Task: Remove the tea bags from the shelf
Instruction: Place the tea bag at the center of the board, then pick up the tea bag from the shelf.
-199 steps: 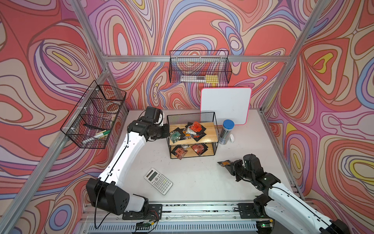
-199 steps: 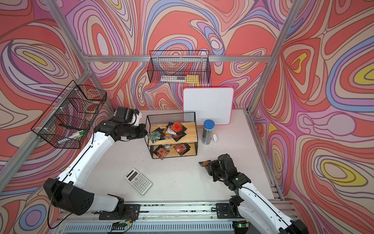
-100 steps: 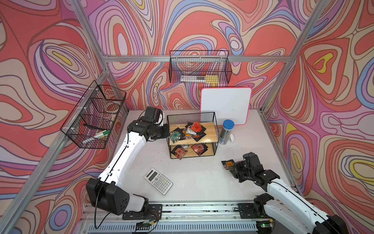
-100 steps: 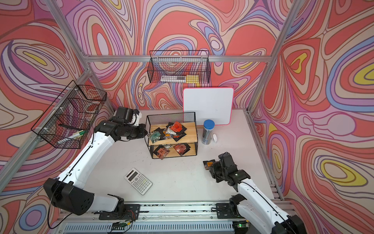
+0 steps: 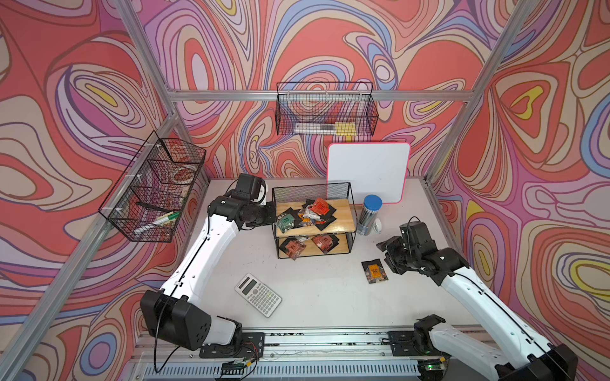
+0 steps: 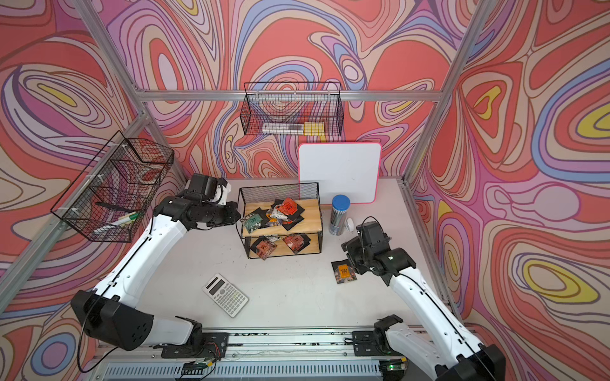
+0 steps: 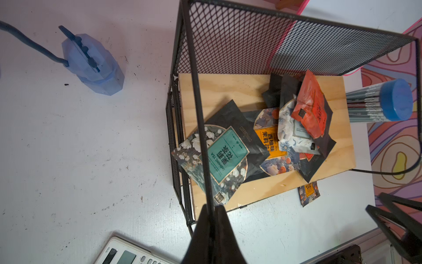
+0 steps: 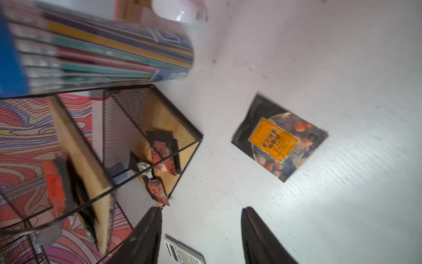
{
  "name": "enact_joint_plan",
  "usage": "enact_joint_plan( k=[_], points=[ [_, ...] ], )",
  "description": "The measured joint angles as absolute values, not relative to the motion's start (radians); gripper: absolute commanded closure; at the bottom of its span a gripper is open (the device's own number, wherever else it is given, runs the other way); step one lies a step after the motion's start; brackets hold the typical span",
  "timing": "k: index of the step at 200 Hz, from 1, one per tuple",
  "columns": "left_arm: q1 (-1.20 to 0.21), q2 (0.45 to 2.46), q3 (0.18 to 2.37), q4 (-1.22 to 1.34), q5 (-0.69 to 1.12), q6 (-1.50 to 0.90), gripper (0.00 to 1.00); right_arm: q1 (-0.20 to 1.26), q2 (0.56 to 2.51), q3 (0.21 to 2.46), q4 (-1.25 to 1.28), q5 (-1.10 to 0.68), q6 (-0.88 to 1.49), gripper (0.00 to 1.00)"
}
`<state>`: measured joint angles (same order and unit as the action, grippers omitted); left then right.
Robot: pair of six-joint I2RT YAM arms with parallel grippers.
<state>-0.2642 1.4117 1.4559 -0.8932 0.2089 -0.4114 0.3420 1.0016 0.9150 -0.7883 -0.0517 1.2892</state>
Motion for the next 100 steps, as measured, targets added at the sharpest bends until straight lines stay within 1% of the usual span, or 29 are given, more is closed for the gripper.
enact_joint_plan(
  k=[30, 44, 74, 100],
  points=[
    [-0.264, 1.412, 1.456, -0.893, 0.208, -0.412, 1.00, 0.395, 1.125, 1.232, -0.828, 0.014, 1.108, 0.43],
    [-0.264, 1.412, 1.456, -0.893, 0.207, -0.412, 1.00, 0.448, 1.206, 1.375, -0.845, 0.040, 1.029, 0.39],
    [-0.265, 1.412, 1.456, -0.893, 0.206, -0.412, 1.00, 0.578, 1.486, 1.727, -0.920, 0.070, 0.850, 0.32],
    [-0.266, 1.412, 1.456, -0.893, 0.206, -0.412, 1.00, 0.619, 1.731, 1.973, -1.008, 0.063, 0.731, 0.29]
  ],
)
